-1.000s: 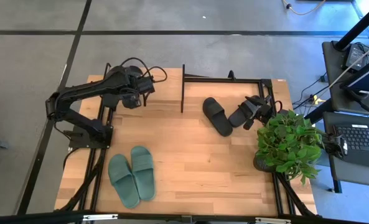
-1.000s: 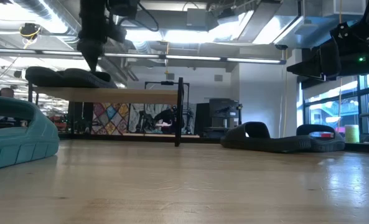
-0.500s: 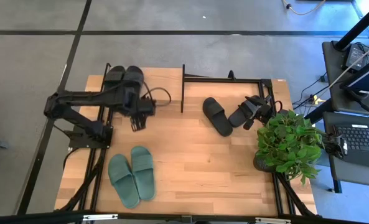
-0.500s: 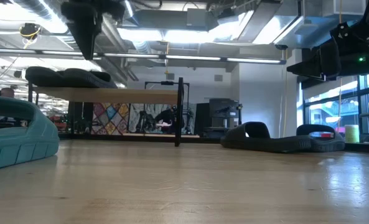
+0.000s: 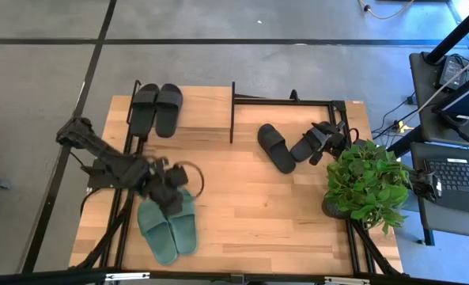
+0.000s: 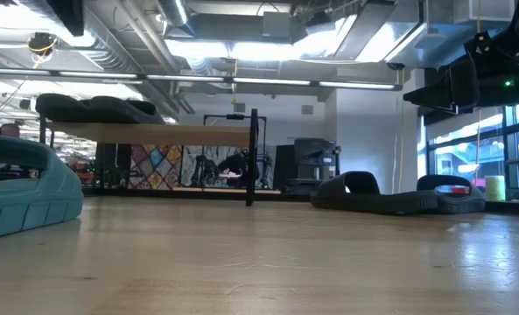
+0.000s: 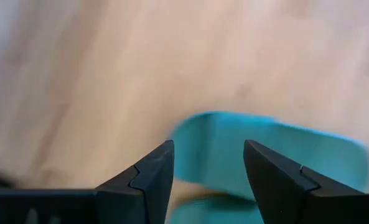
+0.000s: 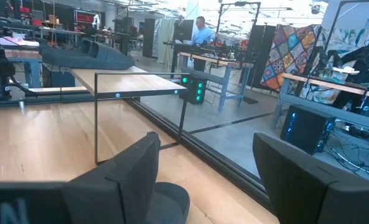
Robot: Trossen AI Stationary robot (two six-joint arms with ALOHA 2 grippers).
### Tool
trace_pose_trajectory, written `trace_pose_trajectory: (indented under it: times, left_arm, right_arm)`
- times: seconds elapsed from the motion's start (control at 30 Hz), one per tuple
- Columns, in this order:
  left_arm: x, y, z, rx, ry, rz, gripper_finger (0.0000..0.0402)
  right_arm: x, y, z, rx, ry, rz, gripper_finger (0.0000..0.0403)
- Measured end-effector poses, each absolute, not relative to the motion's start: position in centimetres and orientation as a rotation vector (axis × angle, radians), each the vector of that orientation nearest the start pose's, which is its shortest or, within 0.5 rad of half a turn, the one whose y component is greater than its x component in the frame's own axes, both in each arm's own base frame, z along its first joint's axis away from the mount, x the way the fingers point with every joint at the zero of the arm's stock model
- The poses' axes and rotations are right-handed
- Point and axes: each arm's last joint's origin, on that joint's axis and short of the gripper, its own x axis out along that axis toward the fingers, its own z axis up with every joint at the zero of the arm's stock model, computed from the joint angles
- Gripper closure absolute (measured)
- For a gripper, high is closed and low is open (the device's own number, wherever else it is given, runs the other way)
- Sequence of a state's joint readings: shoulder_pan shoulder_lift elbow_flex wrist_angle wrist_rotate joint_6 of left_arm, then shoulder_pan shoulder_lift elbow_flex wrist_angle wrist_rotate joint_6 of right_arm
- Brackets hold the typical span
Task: Pick and place slides into the shelf
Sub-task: Put the green slipper under the shelf
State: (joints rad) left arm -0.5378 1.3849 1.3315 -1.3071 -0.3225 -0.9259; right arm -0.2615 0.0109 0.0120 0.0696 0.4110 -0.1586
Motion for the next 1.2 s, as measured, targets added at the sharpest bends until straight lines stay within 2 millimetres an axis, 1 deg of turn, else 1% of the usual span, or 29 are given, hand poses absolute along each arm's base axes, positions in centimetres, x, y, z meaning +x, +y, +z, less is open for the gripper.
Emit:
trace_pose_trajectory:
  times: [0.1,0.23,0.33,0.47,0.53,0.6,0.77,0.9,1.03,1.2]
  left_arm:
    - [21.0,-14.0,30.9,-0.261,1.159,0.349,0.0217]
    - [21.3,-16.8,28.6,-0.302,1.226,0.401,0.0217]
    - [21.6,-18.5,26.6,-0.346,1.314,0.453,0.0217]
    - [21.7,-20.3,24.3,-0.377,1.408,0.51,0.0217]
    - [21.7,-20.7,23.7,-0.377,1.442,0.526,0.0217]
    - [21.8,-20.8,23.4,-0.38,1.445,0.533,0.0217]
    - [21.9,-21.2,22.9,-0.462,1.467,0.589,0.0217]
    - [21.7,-21.8,22.3,-0.512,1.521,0.632,0.0217]
    - [21.5,-22.3,21.3,-0.507,1.578,0.671,0.0217]
    - [21.3,-22.3,20.5,-0.465,1.637,0.732,0.0217]
  right_arm:
    - [8.9,-3.6,17.3,-0.147,-0.018,-0.677,0.0146]
    - [8.9,-3.6,17.3,-0.146,-0.019,-0.676,0.0146]
    - [8.9,-3.6,17.3,-0.147,-0.019,-0.677,0.0146]
    - [8.9,-3.6,17.3,-0.147,-0.019,-0.676,0.0146]
    - [8.9,-3.6,17.4,-0.149,-0.02,-0.677,0.0146]
    - [8.9,-3.6,17.5,-0.155,-0.031,-0.679,0.0146]
    - [8.8,-3.7,17.6,-0.187,-0.024,-0.717,0.0146]
    - [8.7,-3.7,17.4,-0.164,-0.017,-0.745,0.0146]
    - [8.7,-3.7,17.4,-0.144,-0.023,-0.747,0.0146]
    - [8.7,-3.7,17.4,-0.117,-0.035,-0.747,0.0146]
